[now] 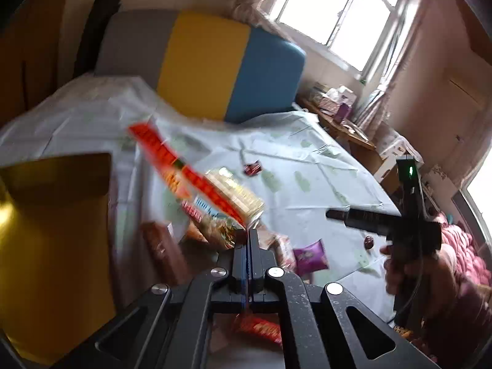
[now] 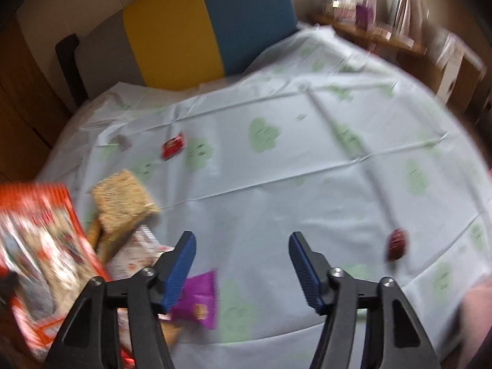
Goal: Organize snacks
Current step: 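Grasp the orange snack bag with the left tool while the right tool reaches toward the red candy, then grasp the red wrapped candy with the right tool while the left tool lifts the orange bag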
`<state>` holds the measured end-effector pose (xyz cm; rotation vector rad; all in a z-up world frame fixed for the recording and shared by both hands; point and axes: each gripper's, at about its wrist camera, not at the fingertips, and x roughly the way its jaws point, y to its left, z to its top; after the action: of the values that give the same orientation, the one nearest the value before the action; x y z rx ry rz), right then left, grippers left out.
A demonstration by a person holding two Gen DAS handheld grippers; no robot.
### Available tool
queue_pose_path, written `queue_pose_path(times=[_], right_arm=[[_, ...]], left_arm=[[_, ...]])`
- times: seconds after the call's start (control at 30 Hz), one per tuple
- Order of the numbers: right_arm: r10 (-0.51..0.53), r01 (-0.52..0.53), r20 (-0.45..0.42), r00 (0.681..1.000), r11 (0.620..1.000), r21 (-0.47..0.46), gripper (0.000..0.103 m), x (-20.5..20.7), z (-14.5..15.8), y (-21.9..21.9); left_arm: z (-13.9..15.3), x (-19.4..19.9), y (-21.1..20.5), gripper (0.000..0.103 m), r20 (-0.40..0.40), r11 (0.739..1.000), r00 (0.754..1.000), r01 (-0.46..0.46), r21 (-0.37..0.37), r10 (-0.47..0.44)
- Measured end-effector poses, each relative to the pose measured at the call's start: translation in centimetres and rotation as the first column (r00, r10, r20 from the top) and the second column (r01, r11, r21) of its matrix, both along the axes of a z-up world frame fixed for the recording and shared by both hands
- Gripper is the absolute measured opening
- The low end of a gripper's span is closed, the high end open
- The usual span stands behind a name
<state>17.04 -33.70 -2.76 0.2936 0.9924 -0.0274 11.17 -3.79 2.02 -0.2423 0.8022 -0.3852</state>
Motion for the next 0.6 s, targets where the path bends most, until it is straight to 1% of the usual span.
queue_pose_path(times=[0.1, 0.2, 0.27, 0.47, 0.53, 0.6], right_arm=[[0.03, -0.029, -0.009, 1.0, 0.996, 0.086, 0.06, 2.1, -0.1, 1.2], [0.03, -0.029, -0.011, 0.999, 0.99, 0.135, 0.06, 5.1, -0.5, 2.7], [0.025, -0.022, -0.019, 1.0, 0.987, 0.16, 0.06, 7.2, -1.0, 3.6], [-0.074, 0.095, -0.095, 0.993, 0.966, 0.239, 0.06, 13.5, -3.8, 3.9], [-0.1, 0.129, -0.125, 0.987, 0.959, 0.251, 0.06, 15.1, -4.6, 4.0], [-0.13, 0.164, -0.139, 0.982, 0.949, 0.269, 0.061, 16.1, -5.3, 4.0]], left_arm=[[-1.0, -0.1, 0.9, 0.0, -0.037, 1.0, 0.999, -0.028, -0.015, 0.027], [-1.9, -0.2, 1.3, 0.001, -0.058, 0.999, 0.997, -0.048, -0.002, 0.048], [-2.4, 0.0, 1.7, 0.002, -0.077, 0.998, 0.995, -0.057, -0.009, 0.056], [-3.8, 0.5, 2.4, 0.003, -0.124, 0.996, 0.989, -0.082, -0.019, 0.079], [-4.2, 0.7, 2.6, 0.003, -0.137, 0.996, 0.987, -0.084, -0.03, 0.079], [-4.4, 0.9, 2.5, 0.003, -0.138, 0.997, 0.988, -0.076, -0.024, 0.072]])
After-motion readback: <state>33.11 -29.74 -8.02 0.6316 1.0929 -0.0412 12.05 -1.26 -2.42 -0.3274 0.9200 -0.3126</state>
